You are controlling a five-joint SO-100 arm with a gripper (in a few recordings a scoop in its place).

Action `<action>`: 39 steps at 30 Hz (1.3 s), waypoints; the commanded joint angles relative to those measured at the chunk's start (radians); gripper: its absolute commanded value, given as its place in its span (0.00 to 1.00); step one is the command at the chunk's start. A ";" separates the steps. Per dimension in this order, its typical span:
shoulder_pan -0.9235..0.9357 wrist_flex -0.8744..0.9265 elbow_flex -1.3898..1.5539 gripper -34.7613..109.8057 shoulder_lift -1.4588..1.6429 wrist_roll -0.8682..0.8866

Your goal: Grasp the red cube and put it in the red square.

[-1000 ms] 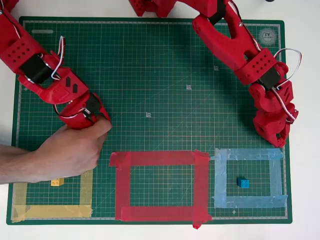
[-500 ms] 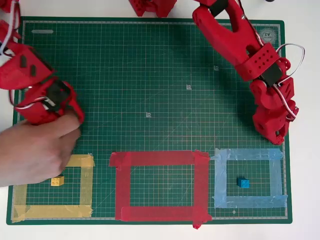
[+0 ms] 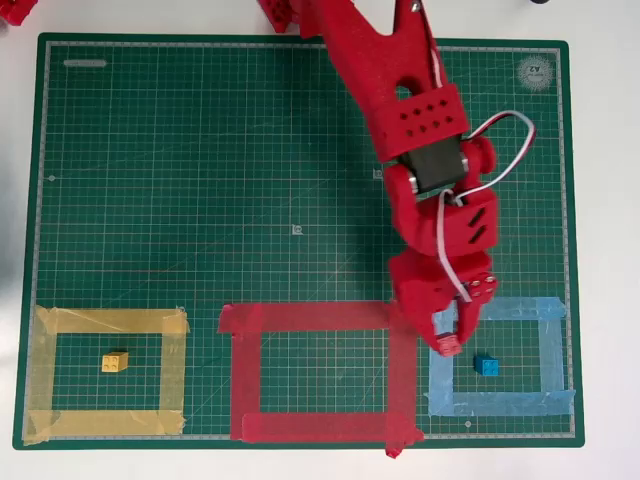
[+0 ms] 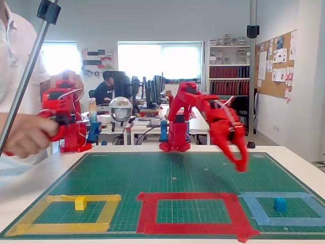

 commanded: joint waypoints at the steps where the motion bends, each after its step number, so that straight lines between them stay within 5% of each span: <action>1: 0.126 -0.014 0.069 0.25 0.137 -0.003; 18: 0.318 -0.048 -0.232 0.25 -0.163 -0.032; 39: 0.241 -0.048 -0.064 0.25 -0.184 -0.028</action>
